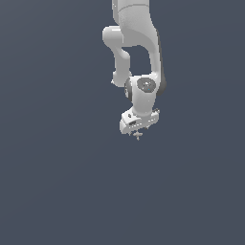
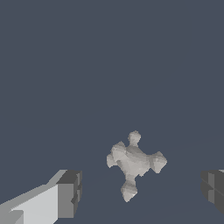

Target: Pick up the object and move it to a goal position.

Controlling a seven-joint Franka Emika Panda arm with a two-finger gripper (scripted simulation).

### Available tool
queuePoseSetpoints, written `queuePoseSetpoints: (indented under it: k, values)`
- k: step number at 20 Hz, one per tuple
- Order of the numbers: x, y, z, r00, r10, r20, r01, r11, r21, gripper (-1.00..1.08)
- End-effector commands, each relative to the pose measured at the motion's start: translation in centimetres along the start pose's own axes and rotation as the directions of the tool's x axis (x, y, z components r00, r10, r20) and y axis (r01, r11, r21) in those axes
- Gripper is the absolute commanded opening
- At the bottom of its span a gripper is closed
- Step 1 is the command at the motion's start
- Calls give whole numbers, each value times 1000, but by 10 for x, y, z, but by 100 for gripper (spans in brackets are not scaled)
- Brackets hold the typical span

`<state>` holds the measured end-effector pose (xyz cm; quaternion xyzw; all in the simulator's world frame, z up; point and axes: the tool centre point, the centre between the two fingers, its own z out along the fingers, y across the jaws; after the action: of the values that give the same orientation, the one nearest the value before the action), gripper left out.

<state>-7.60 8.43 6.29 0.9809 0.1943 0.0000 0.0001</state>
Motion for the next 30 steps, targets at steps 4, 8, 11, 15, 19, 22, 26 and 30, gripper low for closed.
queuePoseSetpoints:
  k: [4,8,11,15,19,22,26,30]
  values:
    - [-1,-1,24,1000,-3,0,3,1000,0,100]
    - [-1,-1,37,1000,-3,0,3,1000,0,100]
    - [-1,-1,41,1000,-3,0,3,1000,0,100]
    - [-1,-1,41,1000,-3,0,3,1000,0,-100]
    - [-1,-1,41,1000,-3,0,3,1000,0,-100]
    - [-1,-1,41,1000,-3,0,3,1000,0,-100]
    - [1,1,39,1000,-4,-3,4,1000,0,-100]
    - [6,11,31,1000,-4,-3,4,1000,0,-100]
